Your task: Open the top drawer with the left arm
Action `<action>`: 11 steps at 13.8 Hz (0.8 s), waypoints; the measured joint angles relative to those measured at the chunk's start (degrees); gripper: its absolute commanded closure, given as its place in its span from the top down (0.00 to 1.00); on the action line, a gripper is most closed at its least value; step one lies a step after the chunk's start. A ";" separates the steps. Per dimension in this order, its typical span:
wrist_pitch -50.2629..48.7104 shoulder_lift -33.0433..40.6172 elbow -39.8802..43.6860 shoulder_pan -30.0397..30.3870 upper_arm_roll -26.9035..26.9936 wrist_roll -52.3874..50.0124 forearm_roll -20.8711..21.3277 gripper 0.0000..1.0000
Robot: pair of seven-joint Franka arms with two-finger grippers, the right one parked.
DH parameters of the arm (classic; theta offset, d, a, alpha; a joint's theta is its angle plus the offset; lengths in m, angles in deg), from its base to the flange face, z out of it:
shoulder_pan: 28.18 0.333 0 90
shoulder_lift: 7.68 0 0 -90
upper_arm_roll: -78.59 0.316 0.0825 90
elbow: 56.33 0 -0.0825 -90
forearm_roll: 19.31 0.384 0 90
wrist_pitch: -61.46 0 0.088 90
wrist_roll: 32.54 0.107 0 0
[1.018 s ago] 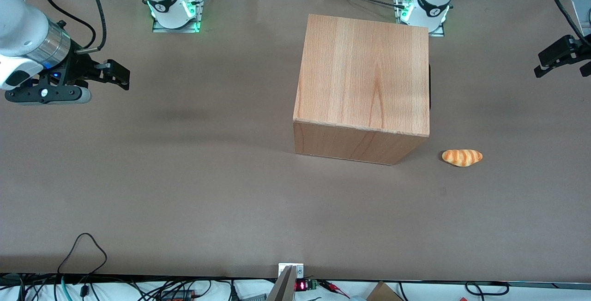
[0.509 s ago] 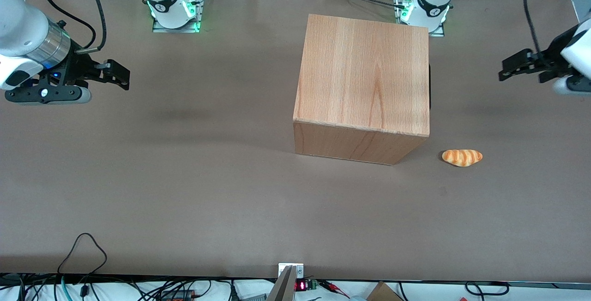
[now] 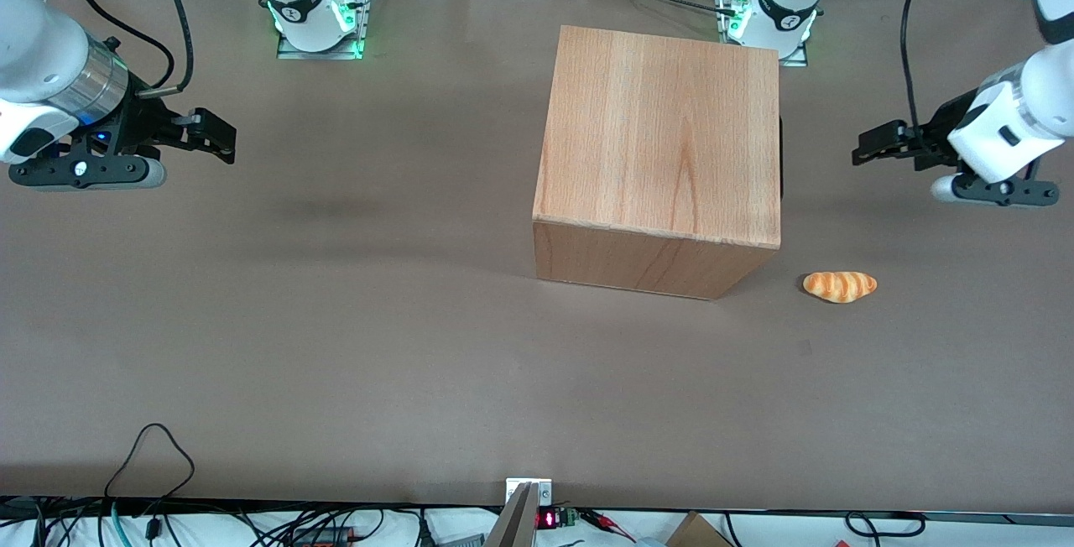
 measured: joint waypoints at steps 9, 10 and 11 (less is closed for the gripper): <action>8.57 0.82 -9.79 -0.02 -3.50 -0.16 -0.87 1.00; 9.38 0.83 -10.85 -0.02 -3.71 -0.16 -0.88 1.00; 10.07 0.85 -11.90 -0.01 -3.97 -0.16 -0.99 1.00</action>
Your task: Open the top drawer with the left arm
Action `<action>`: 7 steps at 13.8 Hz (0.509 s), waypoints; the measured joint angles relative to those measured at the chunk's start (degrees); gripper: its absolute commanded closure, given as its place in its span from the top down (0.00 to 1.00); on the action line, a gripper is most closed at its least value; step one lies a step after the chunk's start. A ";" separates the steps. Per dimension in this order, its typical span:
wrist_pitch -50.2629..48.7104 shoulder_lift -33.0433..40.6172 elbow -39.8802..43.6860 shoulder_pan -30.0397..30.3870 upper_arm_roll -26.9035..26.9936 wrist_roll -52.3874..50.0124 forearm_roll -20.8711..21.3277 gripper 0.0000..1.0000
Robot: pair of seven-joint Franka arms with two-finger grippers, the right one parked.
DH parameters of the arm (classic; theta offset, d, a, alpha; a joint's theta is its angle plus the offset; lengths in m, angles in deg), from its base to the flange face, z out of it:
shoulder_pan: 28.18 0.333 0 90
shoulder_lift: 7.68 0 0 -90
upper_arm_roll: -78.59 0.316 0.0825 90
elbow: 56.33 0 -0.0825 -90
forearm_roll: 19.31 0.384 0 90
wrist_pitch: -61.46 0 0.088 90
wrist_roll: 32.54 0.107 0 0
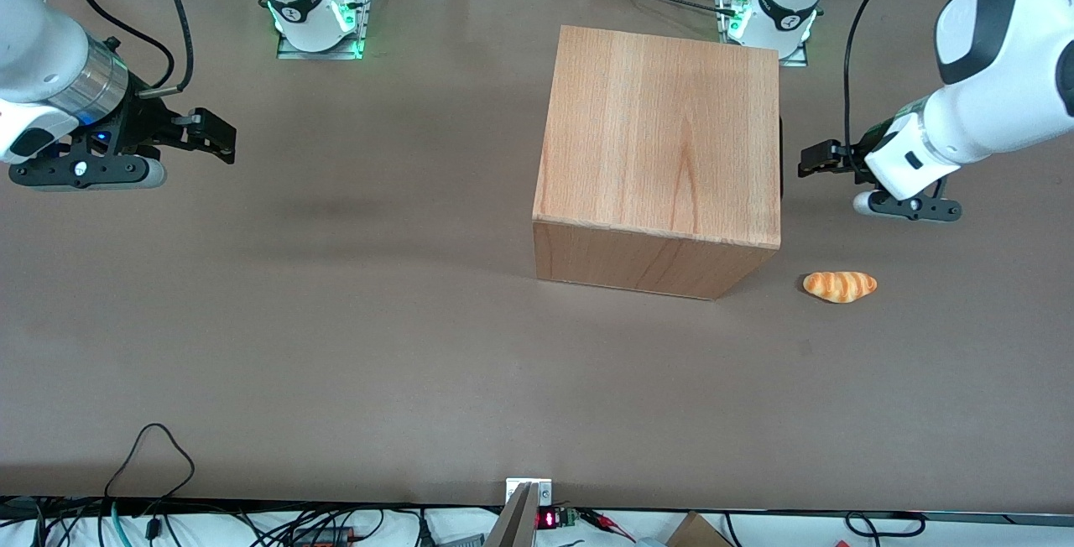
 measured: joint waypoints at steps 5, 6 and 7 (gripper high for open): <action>2.27 0.06 -3.12 0.00 -1.01 0.00 -1.29 1.00; 2.38 0.07 -3.38 0.00 -1.01 0.01 -1.30 1.00; 2.55 0.08 -3.66 0.00 -1.01 0.03 -1.34 1.00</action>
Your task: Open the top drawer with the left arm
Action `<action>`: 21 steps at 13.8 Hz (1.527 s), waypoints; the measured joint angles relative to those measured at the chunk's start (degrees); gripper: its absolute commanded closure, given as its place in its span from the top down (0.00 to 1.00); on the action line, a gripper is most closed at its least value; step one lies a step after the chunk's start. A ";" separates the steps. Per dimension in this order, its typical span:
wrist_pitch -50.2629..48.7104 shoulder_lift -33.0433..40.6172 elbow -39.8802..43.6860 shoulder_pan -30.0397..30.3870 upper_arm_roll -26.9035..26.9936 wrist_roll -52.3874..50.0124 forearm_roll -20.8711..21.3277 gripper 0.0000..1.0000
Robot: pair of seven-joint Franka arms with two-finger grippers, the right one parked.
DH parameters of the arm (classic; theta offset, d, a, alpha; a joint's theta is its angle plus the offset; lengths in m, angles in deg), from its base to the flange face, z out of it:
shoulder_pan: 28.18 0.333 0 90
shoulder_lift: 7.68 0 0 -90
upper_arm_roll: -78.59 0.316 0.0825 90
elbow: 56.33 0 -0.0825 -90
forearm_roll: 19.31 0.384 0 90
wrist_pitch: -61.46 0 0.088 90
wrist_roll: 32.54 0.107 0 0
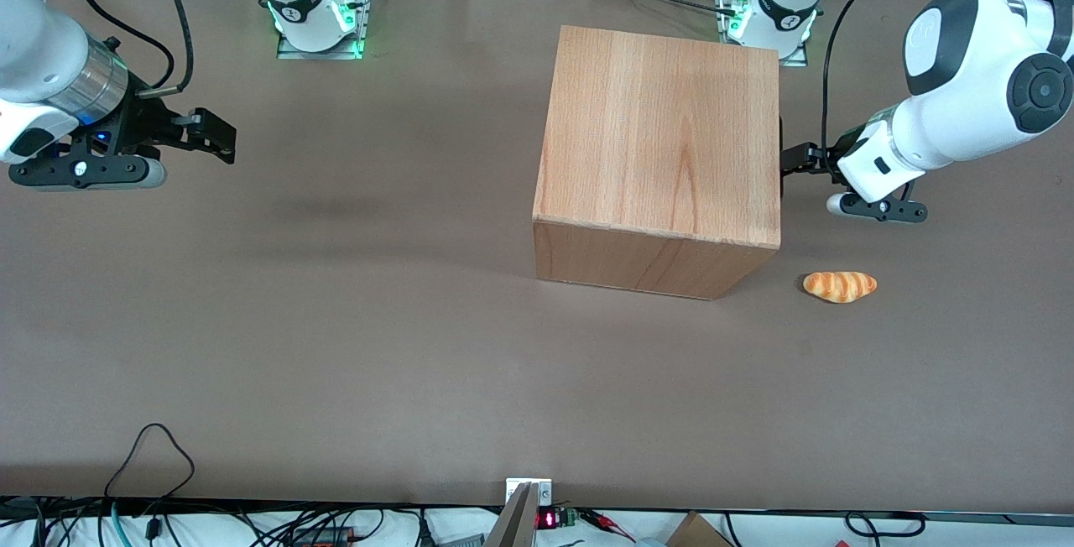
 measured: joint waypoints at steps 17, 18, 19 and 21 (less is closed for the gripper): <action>1.49 -0.41 -3.64 0.65 0.15 5.03 -1.01 1.00; 1.53 -0.64 -3.92 0.65 0.14 5.37 -1.21 1.00; 1.57 -0.85 -4.17 0.65 0.11 5.52 -1.45 1.00; 1.66 -1.20 -4.42 0.64 0.05 5.63 -1.74 1.00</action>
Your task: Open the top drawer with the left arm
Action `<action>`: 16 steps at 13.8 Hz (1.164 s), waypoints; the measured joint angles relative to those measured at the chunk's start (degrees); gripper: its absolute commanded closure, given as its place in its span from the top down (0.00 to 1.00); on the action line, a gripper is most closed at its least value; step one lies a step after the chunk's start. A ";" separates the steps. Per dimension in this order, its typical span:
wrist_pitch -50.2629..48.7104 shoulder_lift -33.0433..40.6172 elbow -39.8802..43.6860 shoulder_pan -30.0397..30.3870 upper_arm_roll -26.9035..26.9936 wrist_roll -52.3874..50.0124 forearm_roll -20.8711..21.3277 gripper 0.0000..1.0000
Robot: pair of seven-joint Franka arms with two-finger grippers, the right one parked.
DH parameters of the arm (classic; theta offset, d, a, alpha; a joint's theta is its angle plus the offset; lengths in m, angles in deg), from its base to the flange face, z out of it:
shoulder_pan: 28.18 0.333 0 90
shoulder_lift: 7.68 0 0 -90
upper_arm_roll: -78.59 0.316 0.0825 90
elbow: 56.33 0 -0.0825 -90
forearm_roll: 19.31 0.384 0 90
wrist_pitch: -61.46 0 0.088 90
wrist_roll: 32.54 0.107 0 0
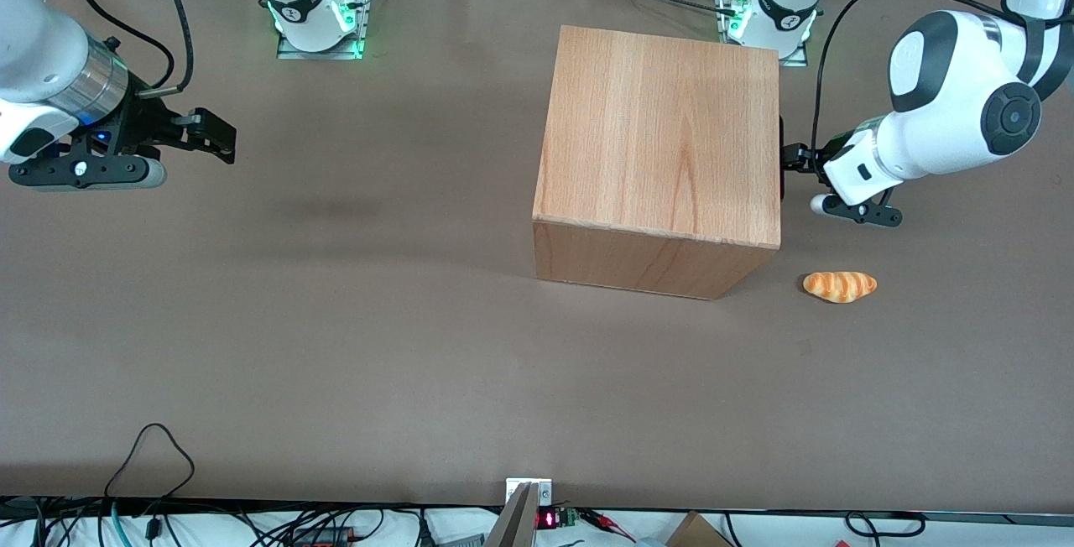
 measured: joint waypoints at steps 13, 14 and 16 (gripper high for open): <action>0.43 -0.12 -0.17 3.42 0.42 1.11 -0.17 1.00; 0.55 -0.12 -0.17 3.74 0.49 1.15 -0.17 1.00; 0.93 -0.13 -0.17 4.47 0.50 1.22 -0.16 1.00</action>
